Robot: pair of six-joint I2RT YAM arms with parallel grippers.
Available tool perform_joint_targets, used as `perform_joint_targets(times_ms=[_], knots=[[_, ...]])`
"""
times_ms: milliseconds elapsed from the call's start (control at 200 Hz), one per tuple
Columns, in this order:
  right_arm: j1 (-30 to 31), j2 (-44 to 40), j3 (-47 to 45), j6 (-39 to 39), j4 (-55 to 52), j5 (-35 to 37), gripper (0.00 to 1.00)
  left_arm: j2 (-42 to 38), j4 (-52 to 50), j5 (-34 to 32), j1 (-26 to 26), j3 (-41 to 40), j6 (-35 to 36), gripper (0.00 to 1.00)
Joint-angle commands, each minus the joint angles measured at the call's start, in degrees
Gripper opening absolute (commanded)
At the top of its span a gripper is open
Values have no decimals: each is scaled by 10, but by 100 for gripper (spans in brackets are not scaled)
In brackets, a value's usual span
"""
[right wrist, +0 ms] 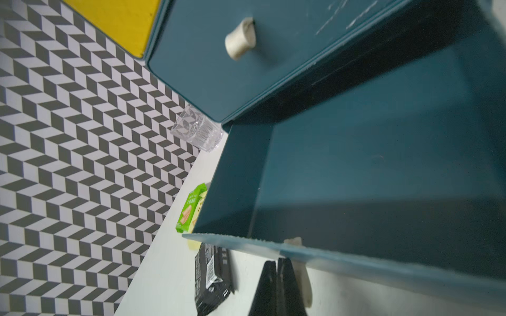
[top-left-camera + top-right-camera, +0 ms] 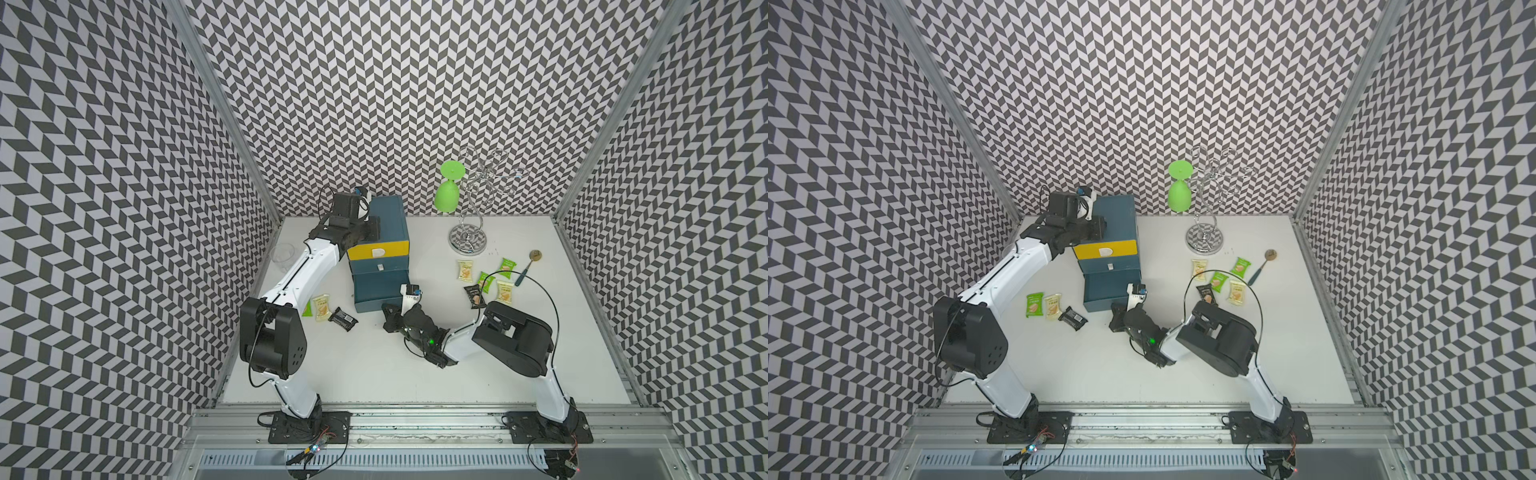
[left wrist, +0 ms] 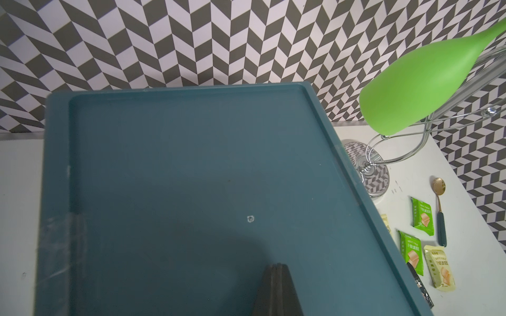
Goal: Take the cookies out of the drawer
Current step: Close the drawer in the storage box.
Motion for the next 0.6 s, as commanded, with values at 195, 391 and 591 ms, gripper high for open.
perform_joint_targets(times_ms=[195,391,591], knots=[[-48,42,86,18,-33,-28,0,26,-83,21,3,-39,7,0],[-70,66,132,33,-58,-46,0,30,-82,38,4,-45,10,0],[-83,90,164,56,-64,-53,0,33,-73,51,3,-56,13,0]])
